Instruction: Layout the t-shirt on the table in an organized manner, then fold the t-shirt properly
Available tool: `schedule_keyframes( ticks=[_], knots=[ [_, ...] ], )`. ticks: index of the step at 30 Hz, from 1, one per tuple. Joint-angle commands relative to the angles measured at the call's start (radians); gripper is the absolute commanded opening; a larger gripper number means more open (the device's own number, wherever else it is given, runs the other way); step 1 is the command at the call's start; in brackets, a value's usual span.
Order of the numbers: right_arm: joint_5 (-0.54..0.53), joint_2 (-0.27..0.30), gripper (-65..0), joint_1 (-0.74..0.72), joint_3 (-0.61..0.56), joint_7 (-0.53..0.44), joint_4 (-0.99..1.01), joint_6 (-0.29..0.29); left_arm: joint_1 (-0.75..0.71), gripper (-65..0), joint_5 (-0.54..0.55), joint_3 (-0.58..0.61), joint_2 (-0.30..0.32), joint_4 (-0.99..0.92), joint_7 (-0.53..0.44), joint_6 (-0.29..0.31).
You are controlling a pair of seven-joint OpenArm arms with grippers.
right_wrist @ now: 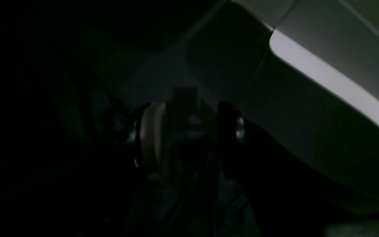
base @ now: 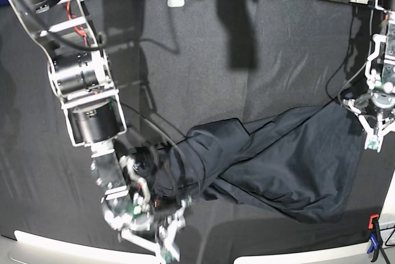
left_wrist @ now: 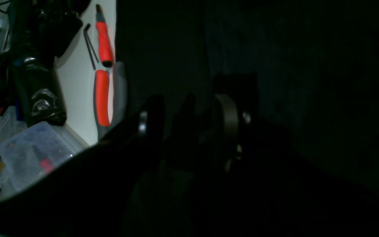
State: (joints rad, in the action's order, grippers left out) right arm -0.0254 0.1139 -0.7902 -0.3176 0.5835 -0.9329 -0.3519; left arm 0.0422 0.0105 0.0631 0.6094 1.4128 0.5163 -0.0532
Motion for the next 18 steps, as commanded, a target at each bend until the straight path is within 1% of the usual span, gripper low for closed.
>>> schedule_keyframes(
  ticks=[1, 4, 5, 7, 9, 12, 15, 18],
  knots=[
    [-0.030, 0.000, -39.8, -0.037, 0.005, 0.013, -0.041, -0.034, 0.019, -43.5, -0.010, -0.012, 0.017, 0.016, -0.023, -0.018],
    [-0.100, -0.001, -39.8, 0.003, 0.005, 0.128, -0.122, -0.142, 0.018, -43.5, -0.010, -0.012, 0.017, 0.016, -0.023, -0.018],
    [-0.121, 0.000, -39.8, 0.023, 0.005, 0.172, -0.146, -0.170, 0.018, -43.5, -0.010, -0.012, 0.017, 0.016, -0.023, -0.018],
    [-0.156, 0.002, -39.8, 0.064, 0.010, 0.271, -0.178, -0.176, 0.018, -43.5, -0.010, -0.012, 0.017, 0.016, -0.023, -0.018],
    [-0.180, 0.002, -39.8, 0.105, 0.027, 0.336, -0.182, -0.176, 0.018, -43.5, -0.010, -0.012, 0.017, 0.016, -0.023, -0.018],
    [-0.197, 0.002, -39.8, 0.168, 0.089, 0.340, -0.182, -0.176, 0.018, -43.5, -0.010, -0.012, 0.017, 0.016, -0.023, -0.018],
    [-0.201, 0.002, -39.8, 0.210, 0.181, 0.342, -0.182, -0.176, 0.018, -43.5, -0.010, -0.012, 0.017, 0.016, -0.024, -0.018],
    [-0.263, 0.002, -39.8, 0.229, 0.279, 0.390, -0.182, -0.176, 0.019, -43.5, -0.010, -0.012, 0.017, 0.016, -0.024, -0.018]
  ],
)
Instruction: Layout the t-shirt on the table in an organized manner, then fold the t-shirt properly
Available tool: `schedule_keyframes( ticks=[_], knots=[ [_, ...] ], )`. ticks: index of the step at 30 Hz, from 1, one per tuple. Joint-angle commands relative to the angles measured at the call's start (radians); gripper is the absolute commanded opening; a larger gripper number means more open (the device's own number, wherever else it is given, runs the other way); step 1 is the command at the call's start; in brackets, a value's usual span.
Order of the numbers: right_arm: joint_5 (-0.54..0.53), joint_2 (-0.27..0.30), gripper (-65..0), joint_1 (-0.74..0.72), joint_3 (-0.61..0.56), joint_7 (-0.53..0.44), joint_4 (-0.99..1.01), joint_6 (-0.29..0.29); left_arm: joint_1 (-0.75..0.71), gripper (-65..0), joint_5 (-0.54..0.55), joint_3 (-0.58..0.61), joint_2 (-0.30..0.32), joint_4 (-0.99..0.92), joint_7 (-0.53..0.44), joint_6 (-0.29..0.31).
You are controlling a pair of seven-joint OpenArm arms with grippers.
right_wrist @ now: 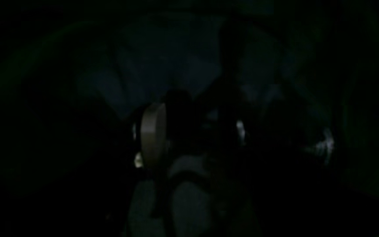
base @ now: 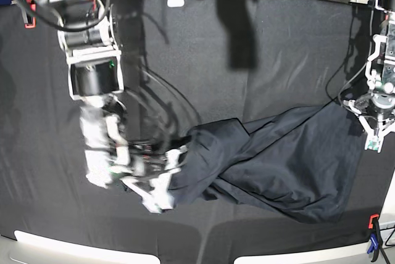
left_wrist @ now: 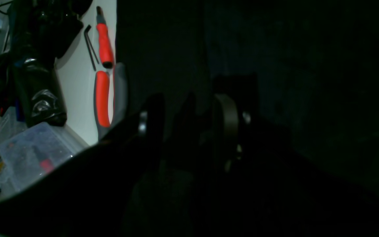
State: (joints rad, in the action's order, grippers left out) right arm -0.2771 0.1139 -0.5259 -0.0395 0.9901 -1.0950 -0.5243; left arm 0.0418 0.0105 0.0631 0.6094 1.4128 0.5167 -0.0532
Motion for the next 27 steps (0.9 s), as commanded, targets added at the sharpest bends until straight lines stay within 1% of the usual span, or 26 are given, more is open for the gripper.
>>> schedule_keyframes(
  ticks=[1, 3, 4, 6, 10, 12, 15, 19, 23, 25, 27],
  knots=[
    [-0.037, 0.002, -39.8, -0.031, 0.030, 0.005, -0.019, -0.008, 0.019, -43.5, -0.010, -0.012, 0.017, 0.016, -0.028, -0.018],
    [-0.093, 0.002, -39.8, -0.026, 0.072, 0.042, -0.019, -0.037, 0.019, -43.5, -0.010, -0.012, 0.017, 0.016, -0.037, -0.018],
    [-0.111, 0.002, -39.8, -0.025, 0.086, 0.060, -0.019, -0.040, 0.019, -43.5, -0.010, -0.012, 0.017, 0.016, -0.040, -0.018],
    [-0.121, 0.002, -39.8, -0.018, 0.101, 0.080, -0.019, -0.041, 0.019, -43.5, -0.010, -0.012, 0.017, 0.016, -0.040, -0.018],
    [-0.116, -0.001, -39.8, 0.003, 0.100, 0.072, -0.019, -0.037, 0.019, -43.5, -0.010, -0.012, 0.017, 0.016, -0.040, -0.018],
    [-0.092, -0.004, -39.8, 0.014, 0.100, 0.055, -0.019, -0.017, 0.019, -43.5, -0.010, -0.012, 0.017, 0.016, -0.040, -0.018],
    [-0.009, -0.006, -39.8, 0.025, 0.100, 0.003, -0.010, 0.013, 0.019, -43.5, -0.010, -0.012, 0.017, 0.016, -0.039, -0.018],
    [-0.014, -0.009, -39.8, 0.030, 0.091, -0.042, 0.009, 0.014, 0.019, -43.5, -0.010, -0.012, 0.017, 0.016, -0.046, -0.018],
    [-0.009, -0.039, -39.8, 0.031, 0.084, -0.031, 0.009, 0.017, 0.019, -43.5, -0.010, -0.012, 0.017, 0.016, -0.046, -0.018],
    [0.009, -0.058, -39.8, 0.031, 0.084, -0.023, 0.009, 0.041, 0.019, -43.5, -0.010, -0.012, 0.018, 0.016, -0.043, -0.018],
    [0.067, -0.080, -39.8, 0.030, 0.084, -0.038, 0.009, 0.074, 0.019, -43.5, -0.010, -0.012, 0.017, 0.016, -0.042, -0.018]
  ],
)
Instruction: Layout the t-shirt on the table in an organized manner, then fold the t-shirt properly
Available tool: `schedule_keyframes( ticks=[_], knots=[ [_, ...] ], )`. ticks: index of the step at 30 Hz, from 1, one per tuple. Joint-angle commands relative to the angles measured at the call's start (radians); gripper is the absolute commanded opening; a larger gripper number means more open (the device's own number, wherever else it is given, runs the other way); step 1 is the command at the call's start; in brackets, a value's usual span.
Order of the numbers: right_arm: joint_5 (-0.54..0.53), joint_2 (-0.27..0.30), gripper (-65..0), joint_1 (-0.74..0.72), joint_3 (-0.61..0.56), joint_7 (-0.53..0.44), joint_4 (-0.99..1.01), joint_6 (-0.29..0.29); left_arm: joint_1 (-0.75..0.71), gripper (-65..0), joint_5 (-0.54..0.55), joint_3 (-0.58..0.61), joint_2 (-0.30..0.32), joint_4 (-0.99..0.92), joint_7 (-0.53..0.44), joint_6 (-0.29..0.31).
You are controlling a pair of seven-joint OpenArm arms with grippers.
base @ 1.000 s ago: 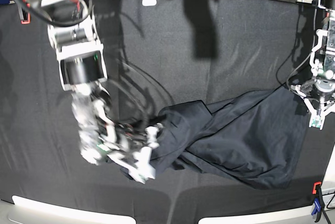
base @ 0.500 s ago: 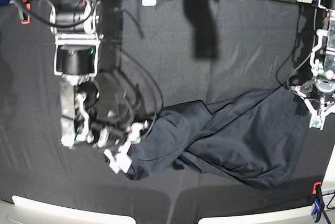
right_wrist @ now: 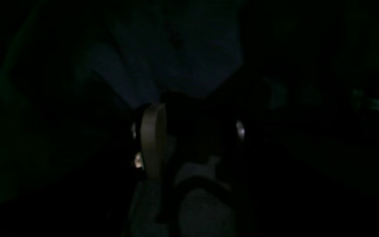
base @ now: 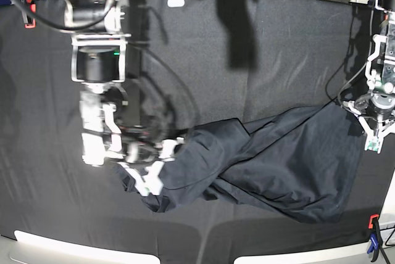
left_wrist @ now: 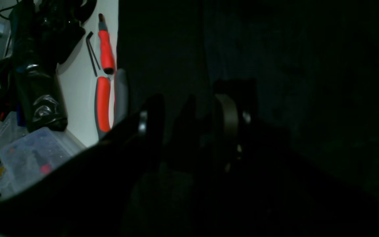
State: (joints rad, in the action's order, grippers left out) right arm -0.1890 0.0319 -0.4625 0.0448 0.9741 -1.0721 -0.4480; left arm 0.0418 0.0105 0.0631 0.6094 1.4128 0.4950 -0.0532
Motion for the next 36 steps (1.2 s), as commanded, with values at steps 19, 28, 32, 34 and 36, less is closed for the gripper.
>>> schedule_keyframes(
  ticks=[19, 28, 32, 34, 36],
  knots=[
    [-0.078, -0.057, -65.0, -0.033, 0.002, -0.073, -0.038, -0.134, 0.019, -43.5, -0.010, -0.012, 0.018, 0.016, -0.025, -0.018],
    [-0.242, -0.048, -65.0, -0.020, 0.002, 0.148, -0.335, -0.180, 0.009, -43.5, -0.009, -0.012, 0.020, 0.016, -0.018, -0.005],
    [-0.244, -0.029, -65.0, 0.042, 0.002, 0.148, -0.430, -0.180, -0.016, -43.5, -0.010, -0.012, 0.021, 0.016, -0.026, 0.024],
    [-0.302, -0.010, -65.0, 0.097, 0.002, 0.148, -0.457, -0.180, -0.035, -43.5, -0.010, -0.012, 0.021, 0.016, -0.037, 0.024],
    [-0.340, 0.014, -65.0, 0.159, 0.002, 0.149, -0.500, -0.180, -0.053, -43.5, -0.010, -0.012, 0.021, 0.016, -0.042, 0.024]
  ],
)
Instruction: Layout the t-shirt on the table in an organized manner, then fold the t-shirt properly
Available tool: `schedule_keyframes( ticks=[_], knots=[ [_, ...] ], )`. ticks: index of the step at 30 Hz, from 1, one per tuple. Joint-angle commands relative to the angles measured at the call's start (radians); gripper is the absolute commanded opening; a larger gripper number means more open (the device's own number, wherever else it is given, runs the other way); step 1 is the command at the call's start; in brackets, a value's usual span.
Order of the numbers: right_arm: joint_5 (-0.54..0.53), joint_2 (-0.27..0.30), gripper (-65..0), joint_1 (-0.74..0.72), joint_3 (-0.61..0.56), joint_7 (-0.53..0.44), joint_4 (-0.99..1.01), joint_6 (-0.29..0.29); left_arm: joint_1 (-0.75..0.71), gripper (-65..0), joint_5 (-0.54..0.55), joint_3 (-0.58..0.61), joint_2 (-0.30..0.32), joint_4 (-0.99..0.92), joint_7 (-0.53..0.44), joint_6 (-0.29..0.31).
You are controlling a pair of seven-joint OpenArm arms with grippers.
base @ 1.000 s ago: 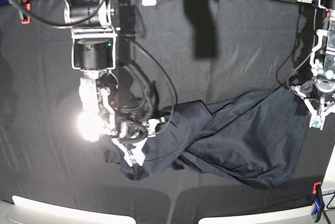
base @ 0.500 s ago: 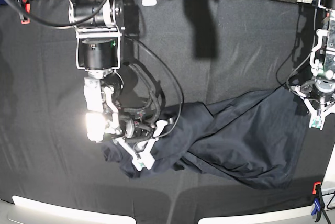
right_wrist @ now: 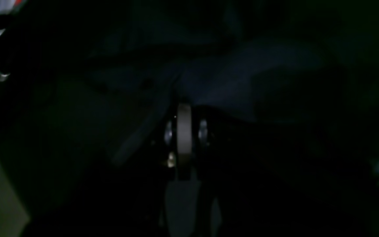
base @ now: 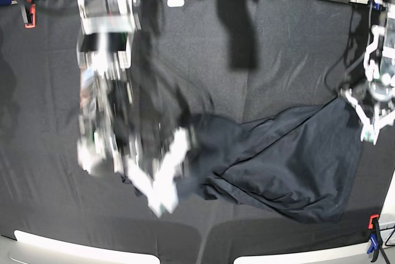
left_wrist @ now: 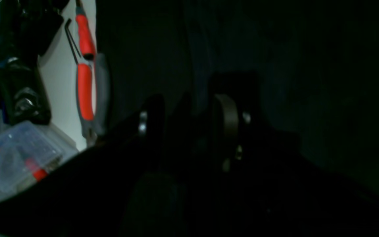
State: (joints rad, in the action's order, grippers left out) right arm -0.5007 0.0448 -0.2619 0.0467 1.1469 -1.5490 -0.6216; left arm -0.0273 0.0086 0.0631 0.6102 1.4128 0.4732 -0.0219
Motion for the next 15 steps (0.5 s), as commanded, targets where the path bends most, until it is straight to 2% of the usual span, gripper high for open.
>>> schedule_keyframes(
  ticks=[1, 9, 12, 15],
  knots=[
    [-0.033, 0.014, -65.0, -0.008, 0.000, -0.023, -0.054, -0.007, 0.007, -43.5, -0.008, -0.012, 0.022, 0.016, -0.026, -0.007],
    [-0.035, 0.134, -65.0, 0.242, 0.031, -0.024, -0.361, -0.007, -0.012, -43.5, -0.008, -0.012, 0.025, 0.016, -0.026, -0.007],
    [-0.043, 0.156, -65.0, 0.345, 0.095, -0.024, -0.467, -0.007, -0.012, -43.5, -0.008, -0.012, 0.025, 0.016, -0.026, -0.007],
    [-0.103, 0.172, -65.0, 0.447, 0.191, -0.024, -0.559, -0.008, -0.012, -43.5, -0.009, -0.012, 0.025, 0.016, -0.023, -0.003]
  ],
)
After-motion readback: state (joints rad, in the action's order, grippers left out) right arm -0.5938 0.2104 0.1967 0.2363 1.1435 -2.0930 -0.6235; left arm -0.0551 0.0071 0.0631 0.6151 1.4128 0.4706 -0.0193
